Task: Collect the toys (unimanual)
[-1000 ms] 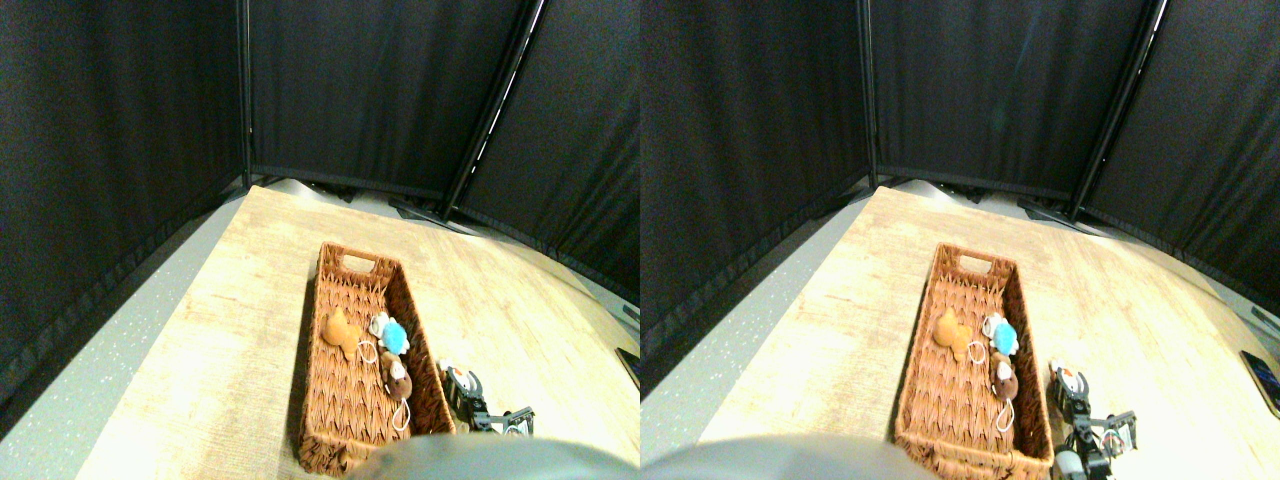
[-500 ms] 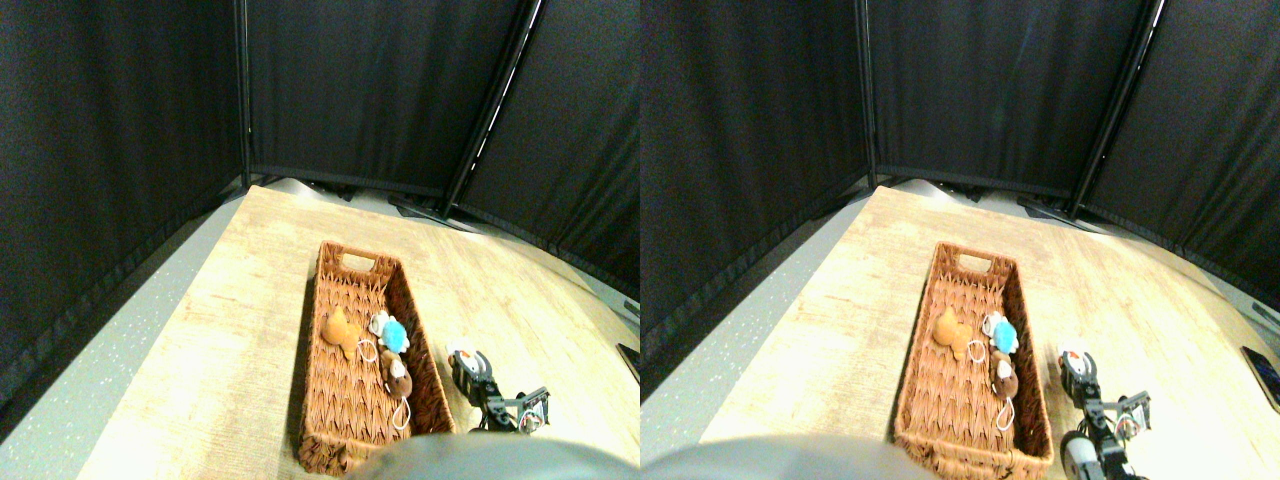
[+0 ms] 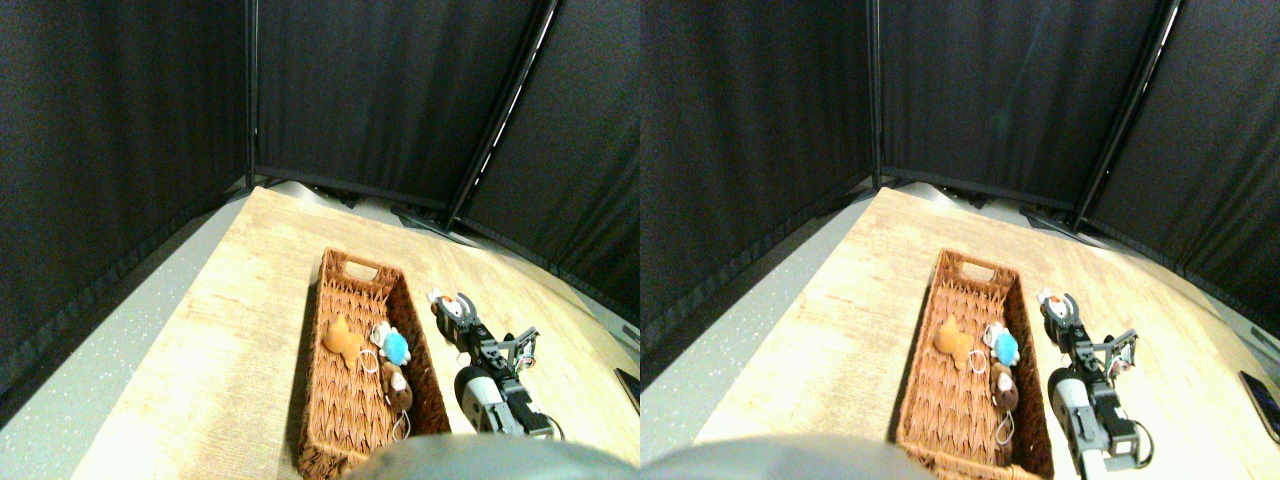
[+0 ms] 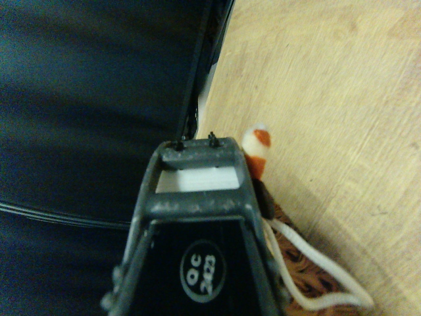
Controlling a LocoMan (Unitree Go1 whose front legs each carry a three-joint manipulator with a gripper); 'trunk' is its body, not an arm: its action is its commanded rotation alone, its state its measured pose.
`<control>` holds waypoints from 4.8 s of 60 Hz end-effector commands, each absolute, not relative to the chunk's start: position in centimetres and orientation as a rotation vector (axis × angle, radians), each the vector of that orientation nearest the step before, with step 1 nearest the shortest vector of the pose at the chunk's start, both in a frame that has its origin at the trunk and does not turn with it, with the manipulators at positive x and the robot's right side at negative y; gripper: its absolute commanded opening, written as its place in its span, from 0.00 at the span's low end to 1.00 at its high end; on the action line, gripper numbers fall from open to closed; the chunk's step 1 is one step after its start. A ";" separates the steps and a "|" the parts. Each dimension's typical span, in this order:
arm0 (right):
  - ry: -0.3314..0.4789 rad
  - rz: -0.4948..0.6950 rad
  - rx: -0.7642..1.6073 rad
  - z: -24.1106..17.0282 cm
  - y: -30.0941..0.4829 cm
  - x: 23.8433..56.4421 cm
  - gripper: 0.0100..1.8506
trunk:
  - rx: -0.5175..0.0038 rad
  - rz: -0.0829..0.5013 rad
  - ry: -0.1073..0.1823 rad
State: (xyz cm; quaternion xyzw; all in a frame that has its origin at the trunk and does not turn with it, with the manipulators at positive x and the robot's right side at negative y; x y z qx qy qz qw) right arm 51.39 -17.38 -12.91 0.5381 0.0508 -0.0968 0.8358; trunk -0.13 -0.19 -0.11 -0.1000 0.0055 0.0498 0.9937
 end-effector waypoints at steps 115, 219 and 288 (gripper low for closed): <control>0.050 -0.105 1.019 -11.6 -18.3 53.5 0.50 | -0.255 0.156 -0.010; -0.044 -0.490 1.383 -23.4 -28.8 43.4 0.41 | -0.140 0.055 0.062; -0.057 -0.343 1.236 -16.6 -24.7 47.5 0.03 | -0.179 0.076 0.041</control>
